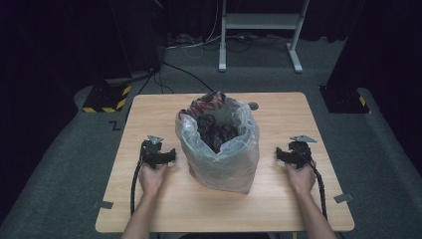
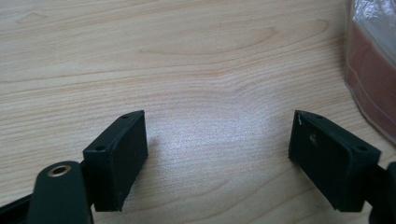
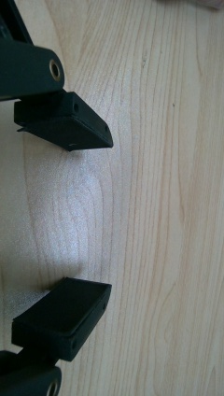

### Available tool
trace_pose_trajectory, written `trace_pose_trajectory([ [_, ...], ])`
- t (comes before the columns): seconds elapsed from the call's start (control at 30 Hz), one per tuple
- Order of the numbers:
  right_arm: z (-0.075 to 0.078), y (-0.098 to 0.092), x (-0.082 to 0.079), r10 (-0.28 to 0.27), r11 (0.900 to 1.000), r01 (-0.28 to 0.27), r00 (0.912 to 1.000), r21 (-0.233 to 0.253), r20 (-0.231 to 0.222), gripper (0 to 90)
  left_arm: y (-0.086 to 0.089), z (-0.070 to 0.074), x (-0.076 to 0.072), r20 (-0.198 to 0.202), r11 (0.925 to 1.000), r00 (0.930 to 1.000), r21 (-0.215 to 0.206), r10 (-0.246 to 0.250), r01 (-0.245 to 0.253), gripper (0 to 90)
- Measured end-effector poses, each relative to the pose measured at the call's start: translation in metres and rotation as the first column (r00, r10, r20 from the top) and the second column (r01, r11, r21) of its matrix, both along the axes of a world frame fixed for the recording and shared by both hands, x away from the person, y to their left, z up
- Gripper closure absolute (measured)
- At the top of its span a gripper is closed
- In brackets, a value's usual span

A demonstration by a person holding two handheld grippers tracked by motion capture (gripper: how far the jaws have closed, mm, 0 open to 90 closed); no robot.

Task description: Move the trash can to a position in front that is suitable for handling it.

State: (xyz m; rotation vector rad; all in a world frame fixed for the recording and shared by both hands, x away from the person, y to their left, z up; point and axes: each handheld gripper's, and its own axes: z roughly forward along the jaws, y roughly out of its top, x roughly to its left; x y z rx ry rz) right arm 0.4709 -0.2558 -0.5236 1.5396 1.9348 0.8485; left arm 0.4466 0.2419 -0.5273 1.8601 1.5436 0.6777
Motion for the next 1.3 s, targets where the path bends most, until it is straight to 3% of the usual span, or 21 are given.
trace_pose_trajectory([
  [0.77, 0.0, 0.002, 0.0, -0.011, 1.0, 0.011, 0.9999, 0.0, -0.001, 25.2, -0.003, 0.0, -0.002, -0.005, 1.0, 1.0, -0.005, 0.008, -0.008, 19.1],
  [0.87, 0.001, 0.007, -0.002, 0.006, 1.0, -0.006, 0.9999, 0.001, -0.011, 26.3, -0.007, 0.0, -0.005, -0.011, 0.9997, 0.9997, -0.004, 0.023, -0.023, 16.6],
  [1.1, 0.004, 0.029, -0.006, 0.075, 0.997, -0.075, 0.9971, -0.006, -0.014, 26.9, -0.015, 0.003, -0.007, -0.04, 0.9999, 0.9992, -0.011, -0.007, 0.006, 14.2],
  [1.3, 0.004, 0.049, -0.008, 0.132, 0.99, -0.131, 0.991, 0.044, -0.022, 27.0, -0.031, 0.006, -0.011, -0.049, 0.9977, 0.9972, -0.041, -0.056, 0.054, 11.9],
])
